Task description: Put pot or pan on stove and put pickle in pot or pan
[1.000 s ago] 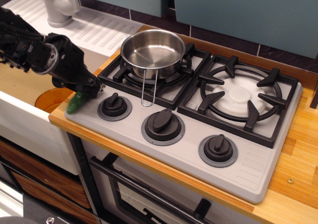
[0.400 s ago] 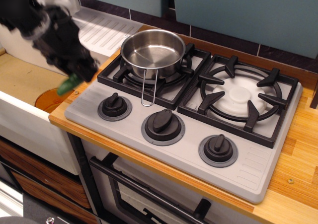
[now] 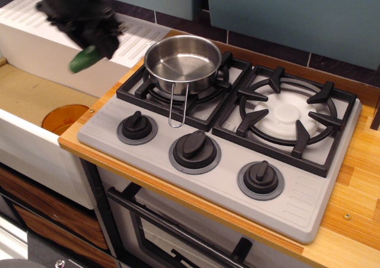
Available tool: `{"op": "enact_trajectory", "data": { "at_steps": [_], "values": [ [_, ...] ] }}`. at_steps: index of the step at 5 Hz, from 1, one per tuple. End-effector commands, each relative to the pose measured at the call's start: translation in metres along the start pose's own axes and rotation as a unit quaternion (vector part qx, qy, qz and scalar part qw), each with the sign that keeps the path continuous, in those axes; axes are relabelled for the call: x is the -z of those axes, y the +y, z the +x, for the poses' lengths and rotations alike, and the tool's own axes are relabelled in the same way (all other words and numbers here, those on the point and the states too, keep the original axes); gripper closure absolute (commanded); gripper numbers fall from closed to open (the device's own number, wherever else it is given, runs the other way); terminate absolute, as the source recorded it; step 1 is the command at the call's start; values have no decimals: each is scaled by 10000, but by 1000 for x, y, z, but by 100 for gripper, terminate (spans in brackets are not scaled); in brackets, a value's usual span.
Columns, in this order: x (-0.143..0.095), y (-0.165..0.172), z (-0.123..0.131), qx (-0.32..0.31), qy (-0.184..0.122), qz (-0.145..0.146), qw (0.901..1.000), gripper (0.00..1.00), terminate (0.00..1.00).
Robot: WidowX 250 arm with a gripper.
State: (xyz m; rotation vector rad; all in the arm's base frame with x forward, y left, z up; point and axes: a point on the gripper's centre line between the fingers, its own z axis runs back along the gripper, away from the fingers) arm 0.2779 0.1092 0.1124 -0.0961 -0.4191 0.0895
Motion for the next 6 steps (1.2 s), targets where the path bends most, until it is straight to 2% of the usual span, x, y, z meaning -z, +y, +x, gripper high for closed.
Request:
{"op": "enact_trajectory", "data": {
  "at_steps": [1, 3, 4, 5, 6],
  "values": [
    [8, -56, 47, -278, -498, -46, 9984, 100, 0],
    [36, -80, 72, -308, -767, -410, 9957, 100, 0],
    [31, -79, 73, -55, -758, -606, 9953, 0, 0],
    [16, -74, 66, 106, -668, -623, 9958, 0, 0],
    [-9, -69, 65, 162, -513, -462, 9975, 0, 0]
  ]
}}
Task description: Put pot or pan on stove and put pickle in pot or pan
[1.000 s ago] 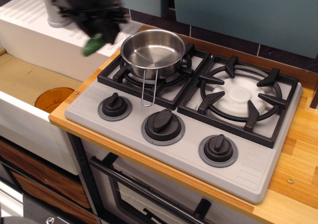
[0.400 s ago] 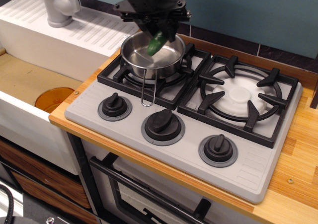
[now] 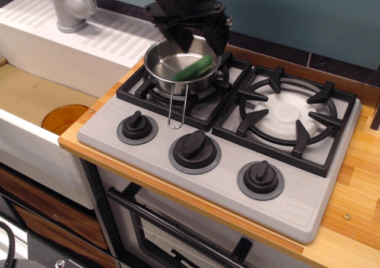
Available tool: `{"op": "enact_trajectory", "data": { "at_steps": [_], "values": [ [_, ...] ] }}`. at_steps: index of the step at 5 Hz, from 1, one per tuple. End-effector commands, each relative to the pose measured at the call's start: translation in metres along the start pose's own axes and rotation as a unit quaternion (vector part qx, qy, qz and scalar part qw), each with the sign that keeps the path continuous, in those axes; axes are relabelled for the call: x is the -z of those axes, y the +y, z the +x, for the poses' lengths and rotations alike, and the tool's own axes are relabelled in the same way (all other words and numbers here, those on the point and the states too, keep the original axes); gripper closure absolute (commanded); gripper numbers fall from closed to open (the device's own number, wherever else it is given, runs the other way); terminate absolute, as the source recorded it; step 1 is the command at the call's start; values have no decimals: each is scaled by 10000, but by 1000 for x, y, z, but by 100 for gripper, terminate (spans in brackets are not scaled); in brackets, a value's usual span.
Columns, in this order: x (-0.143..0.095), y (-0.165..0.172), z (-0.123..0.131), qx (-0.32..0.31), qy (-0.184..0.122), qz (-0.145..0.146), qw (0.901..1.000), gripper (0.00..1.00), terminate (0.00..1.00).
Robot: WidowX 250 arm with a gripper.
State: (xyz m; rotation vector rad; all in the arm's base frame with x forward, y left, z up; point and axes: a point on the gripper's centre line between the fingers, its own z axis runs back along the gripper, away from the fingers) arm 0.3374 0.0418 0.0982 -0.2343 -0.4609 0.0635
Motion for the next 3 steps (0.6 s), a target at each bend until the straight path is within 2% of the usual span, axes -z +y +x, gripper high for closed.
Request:
{"op": "enact_trajectory", "data": {
  "at_steps": [1, 2, 3],
  "values": [
    [-70, -10, 27, 193, -174, 483, 9985, 0, 0],
    [-85, -12, 29, 195, -109, 676, 9975, 0, 0],
    [-90, -11, 31, 227, -106, 768, 9967, 0, 0]
  ]
}}
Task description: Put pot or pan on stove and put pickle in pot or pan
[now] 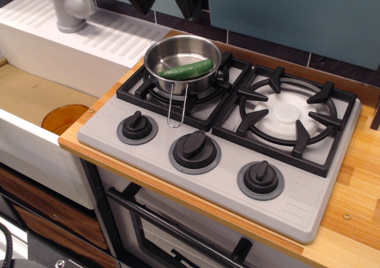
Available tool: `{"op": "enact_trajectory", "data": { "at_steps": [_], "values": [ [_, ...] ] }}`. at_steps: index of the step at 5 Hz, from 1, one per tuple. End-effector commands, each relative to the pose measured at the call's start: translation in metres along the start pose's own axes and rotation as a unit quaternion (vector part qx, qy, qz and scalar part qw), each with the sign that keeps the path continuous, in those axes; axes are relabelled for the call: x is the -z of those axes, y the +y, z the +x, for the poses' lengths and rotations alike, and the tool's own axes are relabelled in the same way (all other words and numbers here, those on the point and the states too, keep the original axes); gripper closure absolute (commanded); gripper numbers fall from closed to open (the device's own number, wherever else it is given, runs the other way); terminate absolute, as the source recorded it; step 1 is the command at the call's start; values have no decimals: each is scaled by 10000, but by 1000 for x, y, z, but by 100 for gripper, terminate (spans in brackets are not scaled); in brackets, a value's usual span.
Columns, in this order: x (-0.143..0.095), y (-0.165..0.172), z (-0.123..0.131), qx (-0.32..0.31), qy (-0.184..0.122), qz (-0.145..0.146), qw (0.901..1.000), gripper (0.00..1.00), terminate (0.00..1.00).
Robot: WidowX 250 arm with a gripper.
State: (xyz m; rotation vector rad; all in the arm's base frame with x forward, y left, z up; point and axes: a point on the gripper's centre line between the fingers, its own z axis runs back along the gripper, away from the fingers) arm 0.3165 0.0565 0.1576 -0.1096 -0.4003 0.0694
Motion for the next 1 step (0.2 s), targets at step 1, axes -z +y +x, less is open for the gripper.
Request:
{"op": "enact_trajectory", "data": {
  "at_steps": [1],
  "values": [
    [-26, -4, 21, 164, -419, 209, 9988, 0, 100]
  ]
}}
